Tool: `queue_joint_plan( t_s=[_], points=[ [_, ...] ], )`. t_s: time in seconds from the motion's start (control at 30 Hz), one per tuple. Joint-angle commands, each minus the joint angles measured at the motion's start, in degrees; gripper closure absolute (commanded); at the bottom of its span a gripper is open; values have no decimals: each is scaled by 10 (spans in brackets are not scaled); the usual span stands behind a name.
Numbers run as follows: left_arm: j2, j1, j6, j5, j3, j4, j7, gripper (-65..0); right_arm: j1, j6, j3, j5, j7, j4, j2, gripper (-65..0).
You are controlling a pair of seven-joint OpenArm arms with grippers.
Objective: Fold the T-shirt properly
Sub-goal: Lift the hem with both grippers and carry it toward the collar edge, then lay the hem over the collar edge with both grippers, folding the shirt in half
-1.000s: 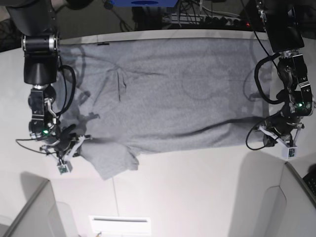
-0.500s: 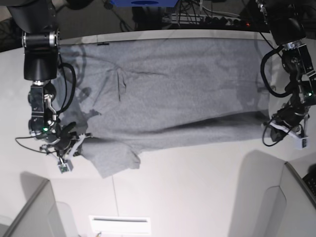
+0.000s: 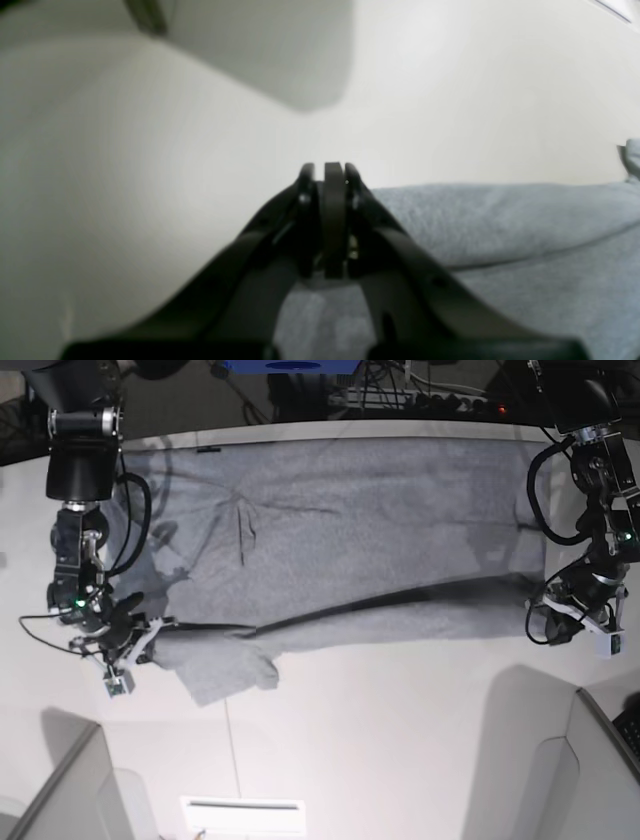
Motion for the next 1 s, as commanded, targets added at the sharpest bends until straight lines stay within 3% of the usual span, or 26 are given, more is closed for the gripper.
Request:
queue_joint_plan(
  t_s=[0.0,0.1,0.23,0.4,0.7,0.97],
  points=[
    [-11,-5,1,-5,-4,11,-4,0,10,-2,3,2,7,17,8,0],
    [-11,-8,1,-4,-5,16,35,0,4,-2,6,2,-17,34,8,0],
    [-11,-6,1,-3,-13,32,39,0,-15,-1,50,3,-33,73,6,0],
    [-11,4,-2,-6,-49,39,40,0,-30,-1,55,3,-58,83,6,0],
    [-9,18,-2,-6,-48,61,40,0,-59,0,78,4,-61,130,6,0],
    [-11,51,-2,-6,-49,87,40,0,-91,0,105,4,-113,199,0,0]
  ],
)
